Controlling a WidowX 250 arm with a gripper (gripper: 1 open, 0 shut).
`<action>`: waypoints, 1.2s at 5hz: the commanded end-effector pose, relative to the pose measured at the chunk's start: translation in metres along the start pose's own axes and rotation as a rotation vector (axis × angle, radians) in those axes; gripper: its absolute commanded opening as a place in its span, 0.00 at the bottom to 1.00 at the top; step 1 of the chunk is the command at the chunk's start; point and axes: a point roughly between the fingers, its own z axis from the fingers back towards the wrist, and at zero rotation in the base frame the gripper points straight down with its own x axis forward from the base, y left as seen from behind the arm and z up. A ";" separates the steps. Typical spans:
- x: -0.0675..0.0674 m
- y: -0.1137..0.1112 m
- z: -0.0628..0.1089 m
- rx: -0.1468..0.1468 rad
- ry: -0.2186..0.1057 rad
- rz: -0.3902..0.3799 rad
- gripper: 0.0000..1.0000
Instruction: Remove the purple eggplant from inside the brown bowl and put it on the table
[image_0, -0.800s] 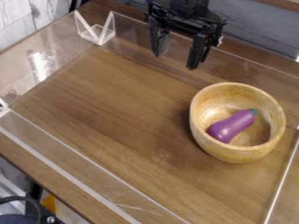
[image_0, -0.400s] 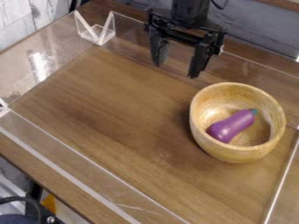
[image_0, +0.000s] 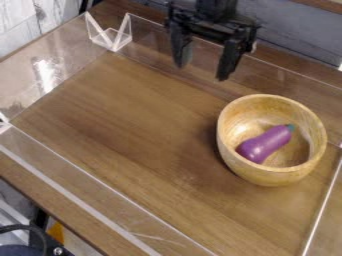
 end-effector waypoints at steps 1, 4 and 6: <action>0.005 -0.008 0.012 -0.005 -0.040 0.002 1.00; 0.012 -0.062 -0.020 0.041 -0.034 -0.325 1.00; 0.014 -0.075 -0.038 0.079 -0.029 -0.504 1.00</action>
